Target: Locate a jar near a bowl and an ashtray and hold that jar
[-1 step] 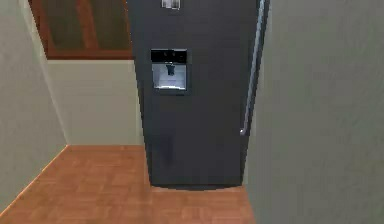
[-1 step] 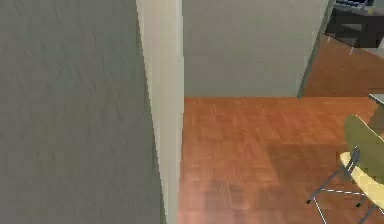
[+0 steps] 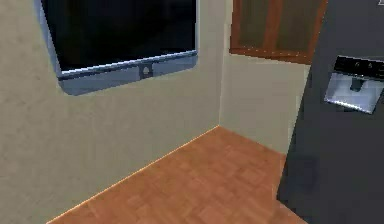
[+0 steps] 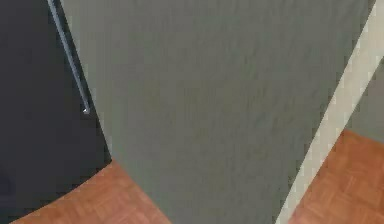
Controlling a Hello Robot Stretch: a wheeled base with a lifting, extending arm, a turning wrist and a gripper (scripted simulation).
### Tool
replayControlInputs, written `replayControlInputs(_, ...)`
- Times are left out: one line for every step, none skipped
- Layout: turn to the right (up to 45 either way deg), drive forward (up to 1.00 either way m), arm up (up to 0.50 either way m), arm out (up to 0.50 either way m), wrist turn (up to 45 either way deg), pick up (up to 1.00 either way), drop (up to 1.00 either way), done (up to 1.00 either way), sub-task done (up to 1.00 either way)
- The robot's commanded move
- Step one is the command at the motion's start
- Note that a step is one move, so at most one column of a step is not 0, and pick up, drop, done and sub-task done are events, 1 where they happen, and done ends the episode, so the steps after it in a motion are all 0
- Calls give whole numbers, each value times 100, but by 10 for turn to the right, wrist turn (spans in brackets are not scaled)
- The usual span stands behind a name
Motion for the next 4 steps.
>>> replayControlInputs(-450, 0, 0, 0, 0, 0, 0, 0, 0)
replayControlInputs(-450, 0, 0, 0, 0, 0, 0, 0, 0)
replayControlInputs(-210, 0, 0, 0, 0, 0, 0, 0, 0)
replayControlInputs(0, 100, 0, 0, 0, 0, 0, 0, 0)
